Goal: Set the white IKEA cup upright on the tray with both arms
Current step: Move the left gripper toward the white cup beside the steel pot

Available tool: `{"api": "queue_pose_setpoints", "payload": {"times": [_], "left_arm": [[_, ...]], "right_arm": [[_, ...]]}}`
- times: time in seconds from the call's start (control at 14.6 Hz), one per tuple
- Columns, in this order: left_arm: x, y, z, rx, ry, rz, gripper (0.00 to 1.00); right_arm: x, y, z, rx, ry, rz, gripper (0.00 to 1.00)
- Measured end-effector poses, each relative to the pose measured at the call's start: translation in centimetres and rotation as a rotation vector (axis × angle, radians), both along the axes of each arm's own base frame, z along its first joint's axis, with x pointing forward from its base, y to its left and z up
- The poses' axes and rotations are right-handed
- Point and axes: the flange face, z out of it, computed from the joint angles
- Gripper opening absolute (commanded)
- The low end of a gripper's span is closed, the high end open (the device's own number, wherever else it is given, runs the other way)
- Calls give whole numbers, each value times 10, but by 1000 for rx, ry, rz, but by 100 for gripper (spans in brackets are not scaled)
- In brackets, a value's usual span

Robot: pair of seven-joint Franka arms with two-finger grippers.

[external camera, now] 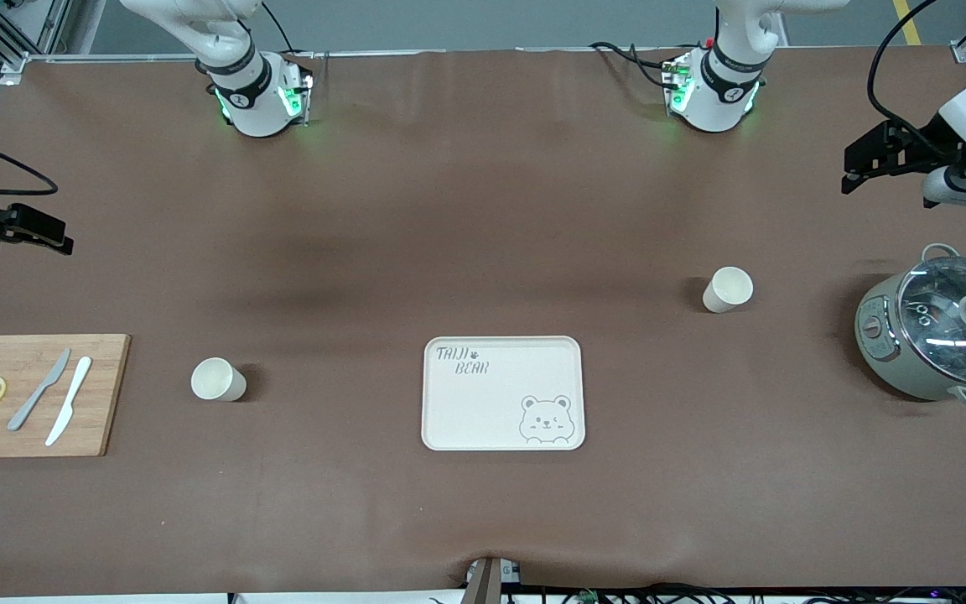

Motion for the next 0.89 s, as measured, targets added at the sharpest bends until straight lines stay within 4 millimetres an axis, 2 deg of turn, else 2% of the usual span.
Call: {"api": "queue_pose_setpoints", "payload": {"times": [0.34, 0.48, 0.68, 0.89], "left_arm": [[0, 0, -1, 1, 3, -7, 100], [1, 1, -14, 12, 25, -31, 100], [11, 0, -53, 14, 32, -40, 100], [20, -1, -110, 9, -16, -40, 100]], "right_arm": [[0, 0, 0, 0, 0, -1, 100], [0, -1, 0, 0, 0, -1, 100], [0, -1, -1, 0, 2, -2, 100], [0, -2, -1, 0, 2, -4, 100]]}}
